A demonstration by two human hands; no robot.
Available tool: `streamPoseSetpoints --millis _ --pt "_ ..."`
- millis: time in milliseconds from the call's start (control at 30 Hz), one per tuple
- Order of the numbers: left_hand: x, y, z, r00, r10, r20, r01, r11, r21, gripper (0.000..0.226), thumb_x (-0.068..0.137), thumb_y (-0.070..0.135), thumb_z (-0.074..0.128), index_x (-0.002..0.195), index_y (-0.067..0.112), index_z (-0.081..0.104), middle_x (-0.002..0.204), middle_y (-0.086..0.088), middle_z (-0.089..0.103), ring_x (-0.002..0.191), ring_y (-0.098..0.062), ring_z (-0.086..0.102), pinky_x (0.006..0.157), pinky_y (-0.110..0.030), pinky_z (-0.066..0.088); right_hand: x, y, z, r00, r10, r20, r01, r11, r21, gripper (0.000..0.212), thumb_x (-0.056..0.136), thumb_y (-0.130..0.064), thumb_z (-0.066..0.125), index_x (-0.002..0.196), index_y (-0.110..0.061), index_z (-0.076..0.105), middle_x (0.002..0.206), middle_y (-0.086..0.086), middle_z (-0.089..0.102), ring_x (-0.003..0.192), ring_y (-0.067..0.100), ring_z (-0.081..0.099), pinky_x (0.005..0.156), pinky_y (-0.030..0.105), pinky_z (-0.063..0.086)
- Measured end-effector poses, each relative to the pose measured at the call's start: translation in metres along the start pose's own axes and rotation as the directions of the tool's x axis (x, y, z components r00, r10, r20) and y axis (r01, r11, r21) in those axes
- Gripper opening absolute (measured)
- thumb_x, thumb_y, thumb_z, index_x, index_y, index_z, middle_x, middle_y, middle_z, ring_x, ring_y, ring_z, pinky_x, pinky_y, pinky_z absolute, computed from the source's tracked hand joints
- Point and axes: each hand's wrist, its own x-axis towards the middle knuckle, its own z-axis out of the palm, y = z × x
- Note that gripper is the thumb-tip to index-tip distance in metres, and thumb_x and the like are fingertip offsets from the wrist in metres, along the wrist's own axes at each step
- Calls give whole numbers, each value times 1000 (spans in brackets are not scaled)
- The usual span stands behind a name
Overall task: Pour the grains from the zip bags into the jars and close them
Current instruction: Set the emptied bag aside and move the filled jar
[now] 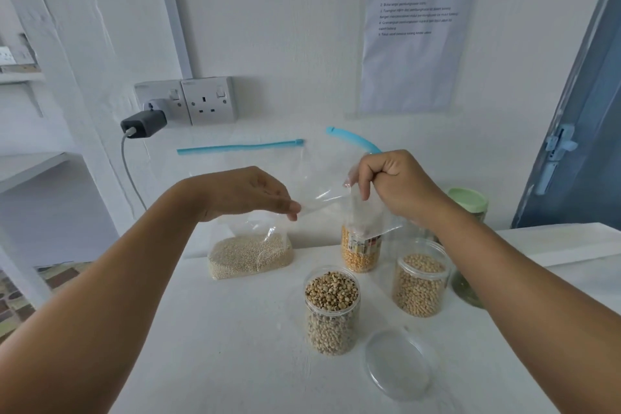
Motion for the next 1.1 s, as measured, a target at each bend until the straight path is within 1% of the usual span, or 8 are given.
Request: streamPoseSetpoints --millis 167,267,400,567,700,900,1000,1100 --pt "5 -13 7 970 73 -231 -94 993 -78 19 91 32 76 109 32 82 111 18 77 108 4 65 98 -24 43 -2 21 -5 977 -52 -206 -41 906 -422 68 91 9 50 75 -53 70 122 -13 70 119 10 57 116 47 32" --pt "8 -13 9 909 142 -391 -178 982 -56 20 93 26 76 111 32 81 106 16 78 103 -1 67 93 -21 45 -9 29 3 956 -14 -292 -150 834 -530 44 98 -17 65 109 -59 70 153 -1 47 141 29 39 119 54 23" --pt "11 -10 12 859 160 -487 -274 946 -173 25 100 14 68 117 29 79 113 13 77 111 -6 68 105 -24 47 -24 24 22 950 196 -243 -245 950 -193 47 98 -32 71 128 -65 56 165 0 17 153 25 13 126 50 18" --pt "7 -8 12 829 158 -537 -425 801 -421 26 99 -2 62 113 12 79 115 -7 77 116 -26 70 107 -36 53 -32 14 50 922 383 -46 -320 827 463 55 96 -31 73 133 -66 53 143 -15 46 127 -4 50 100 27 43" --pt "-3 -10 2 832 137 -538 -488 644 -589 30 100 -4 57 105 12 82 98 -13 72 106 -35 70 100 -46 58 -28 22 60 916 401 11 -336 751 569 56 89 -40 76 134 -67 54 158 -10 41 141 19 44 115 42 38" --pt "-20 -15 -15 861 134 -490 -496 431 -753 27 91 5 59 95 16 83 104 -9 77 100 -34 75 84 -41 62 -8 7 54 945 311 99 -297 696 654 56 77 -38 84 130 -51 68 133 -11 56 132 18 47 119 43 28" --pt "-22 -27 -21 869 80 -488 -484 342 -806 29 97 4 56 97 16 83 123 -11 68 106 -34 74 87 -42 62 0 -2 56 934 344 91 -320 701 637 48 76 -32 83 121 -48 75 137 -4 67 108 14 61 103 32 38" --pt "-22 -40 -27 869 8 -495 -475 292 -830 27 100 6 56 102 15 82 121 -12 57 107 -34 72 86 -41 62 0 -5 64 931 361 43 -312 732 605 45 71 -35 84 115 -42 79 114 -3 77 89 15 49 83 29 36"
